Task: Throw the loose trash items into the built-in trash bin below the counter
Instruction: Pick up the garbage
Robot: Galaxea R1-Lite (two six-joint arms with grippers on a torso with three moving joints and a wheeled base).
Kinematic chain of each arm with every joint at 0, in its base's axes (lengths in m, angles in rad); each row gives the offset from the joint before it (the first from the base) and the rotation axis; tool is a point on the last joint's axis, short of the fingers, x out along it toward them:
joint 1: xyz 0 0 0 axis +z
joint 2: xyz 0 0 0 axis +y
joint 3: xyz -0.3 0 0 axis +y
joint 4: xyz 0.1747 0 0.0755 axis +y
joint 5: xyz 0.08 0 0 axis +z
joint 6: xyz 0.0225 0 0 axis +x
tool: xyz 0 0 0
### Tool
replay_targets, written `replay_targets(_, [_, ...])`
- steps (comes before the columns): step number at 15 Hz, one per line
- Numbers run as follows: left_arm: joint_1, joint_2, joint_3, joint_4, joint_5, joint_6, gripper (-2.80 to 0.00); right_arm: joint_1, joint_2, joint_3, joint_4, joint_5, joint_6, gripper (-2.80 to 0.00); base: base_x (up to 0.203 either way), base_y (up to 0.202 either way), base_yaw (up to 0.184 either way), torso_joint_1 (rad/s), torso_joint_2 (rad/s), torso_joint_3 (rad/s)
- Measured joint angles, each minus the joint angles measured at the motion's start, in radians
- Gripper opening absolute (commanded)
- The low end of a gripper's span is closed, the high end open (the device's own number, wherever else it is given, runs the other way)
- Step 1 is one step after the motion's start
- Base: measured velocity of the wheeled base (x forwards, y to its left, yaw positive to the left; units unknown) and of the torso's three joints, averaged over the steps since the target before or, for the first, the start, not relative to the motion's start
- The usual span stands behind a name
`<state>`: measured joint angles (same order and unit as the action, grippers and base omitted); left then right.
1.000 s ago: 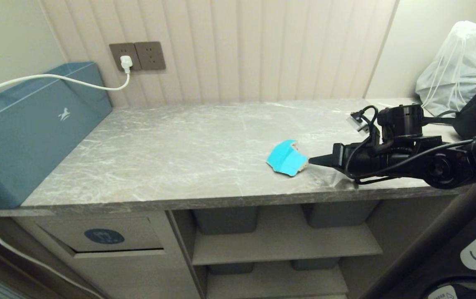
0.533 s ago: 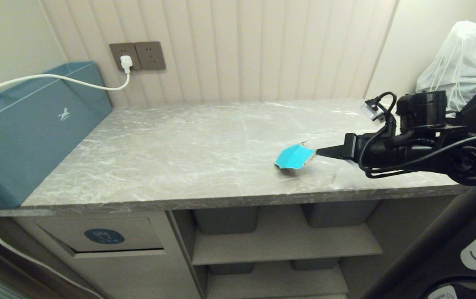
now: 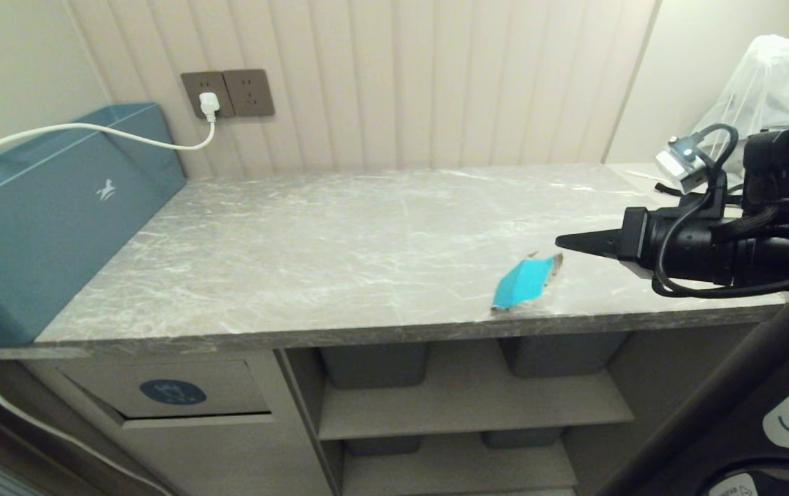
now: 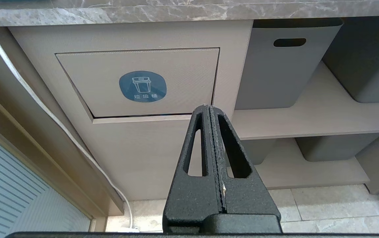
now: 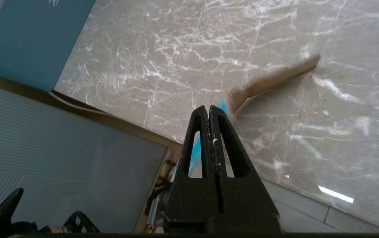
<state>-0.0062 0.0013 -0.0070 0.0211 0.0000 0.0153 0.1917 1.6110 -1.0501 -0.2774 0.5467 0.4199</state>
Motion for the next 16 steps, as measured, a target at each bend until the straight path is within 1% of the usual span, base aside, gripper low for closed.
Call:
replay_targets(6, [0.000, 0.000, 0.000, 0.000, 0.000, 0.000, -2.80, -0.002, -0.013, 0.002, -0.001, -0.035, -0.001, -2.80, 0.000, 0.000, 0.000, 0.000, 0.00, 0.000])
replay_targets(12, [0.000, 0.000, 0.000, 0.000, 0.000, 0.000, -2.80, -0.001, -0.001, 0.005, -0.001, -0.046, -0.004, -2.80, 0.000, 0.000, 0.000, 0.000, 0.00, 0.000])
replay_targets(14, [0.000, 0.000, 0.000, 0.000, 0.000, 0.000, -2.80, -0.002, -0.006, 0.006, -0.001, -0.090, -0.013, -2.80, 0.000, 0.000, 0.000, 0.000, 0.00, 0.000])
replay_targets(15, [0.000, 0.000, 0.000, 0.000, 0.000, 0.000, -2.80, -0.002, -0.018, 0.015, -0.001, -0.135, -0.026, -2.80, 0.000, 0.000, 0.000, 0.000, 0.00, 0.000])
replay_targets(16, [0.000, 0.000, 0.000, 0.000, 0.000, 0.000, -2.80, -0.002, -0.039, 0.033, -0.003, -0.195, -0.051, -2.80, 0.000, 0.000, 0.000, 0.000, 0.00, 0.000])
